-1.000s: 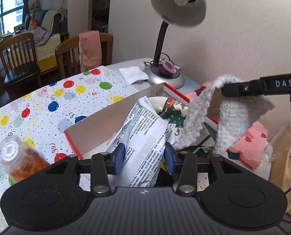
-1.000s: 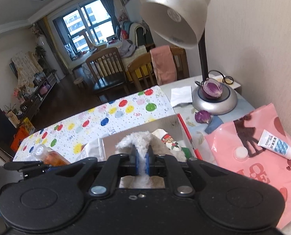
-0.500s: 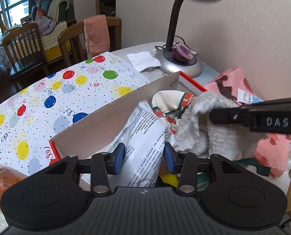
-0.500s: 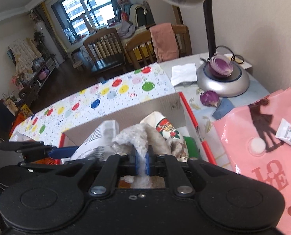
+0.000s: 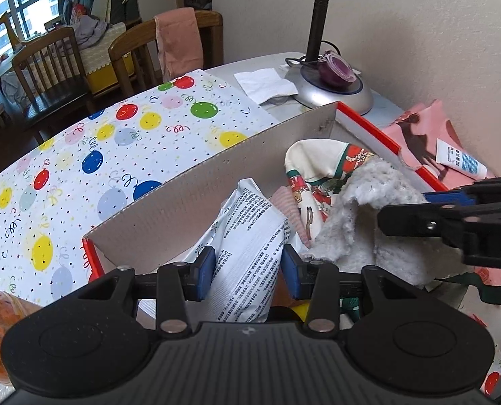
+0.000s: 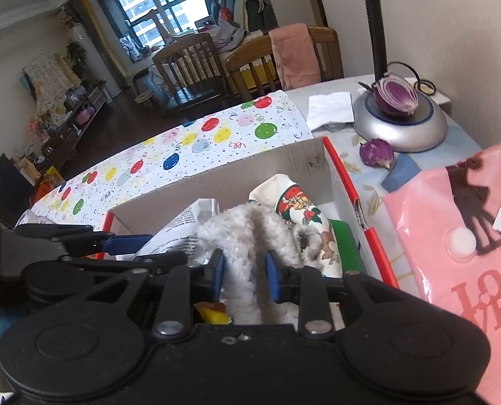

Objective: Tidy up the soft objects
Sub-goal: 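Open both tools to drop the towel and packet into the box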

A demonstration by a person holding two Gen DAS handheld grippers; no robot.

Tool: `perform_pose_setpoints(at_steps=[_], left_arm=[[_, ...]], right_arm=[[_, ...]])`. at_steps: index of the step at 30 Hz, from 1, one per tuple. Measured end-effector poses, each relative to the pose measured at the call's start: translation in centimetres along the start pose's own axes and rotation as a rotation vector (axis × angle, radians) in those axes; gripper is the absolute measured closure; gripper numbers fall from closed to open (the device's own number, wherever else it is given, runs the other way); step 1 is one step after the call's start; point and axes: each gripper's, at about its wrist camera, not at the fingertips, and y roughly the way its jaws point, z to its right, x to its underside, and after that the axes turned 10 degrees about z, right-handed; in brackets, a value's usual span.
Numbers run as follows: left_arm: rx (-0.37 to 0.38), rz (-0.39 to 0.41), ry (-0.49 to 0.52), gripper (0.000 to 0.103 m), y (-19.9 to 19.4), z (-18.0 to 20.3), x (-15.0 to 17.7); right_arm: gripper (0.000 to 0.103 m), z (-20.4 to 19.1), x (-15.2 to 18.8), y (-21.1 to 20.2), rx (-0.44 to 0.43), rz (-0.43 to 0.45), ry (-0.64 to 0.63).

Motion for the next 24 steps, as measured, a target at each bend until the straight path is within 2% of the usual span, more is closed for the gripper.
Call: perform_pose_setpoints(at_steps=[6, 9, 12, 24], left_arm=[[-0.004, 0.012, 0.003, 0.058, -0.6, 0.1, 0.1], [0.004, 0.024, 0.012, 0.052, -1.3, 0.3, 0.3], [0.008, 0.044, 0.034, 0.036, -2.2, 0.6, 0.5], [0.053, 0.135, -0.007, 0.035, -7.3, -0.8, 1.2]], right_arm=[[0.064, -0.6, -0.3, -0.7, -0.014, 0.011, 0.000], [0.059, -0.9, -0.3, -1.4, -0.013, 0.020, -0.004], [0.054, -1.2, -0.3, -1.9, -0.013, 0.028, -0.007], [0.043, -4.2, -0.4, -4.8, -0.042, 0.067, -0.040]])
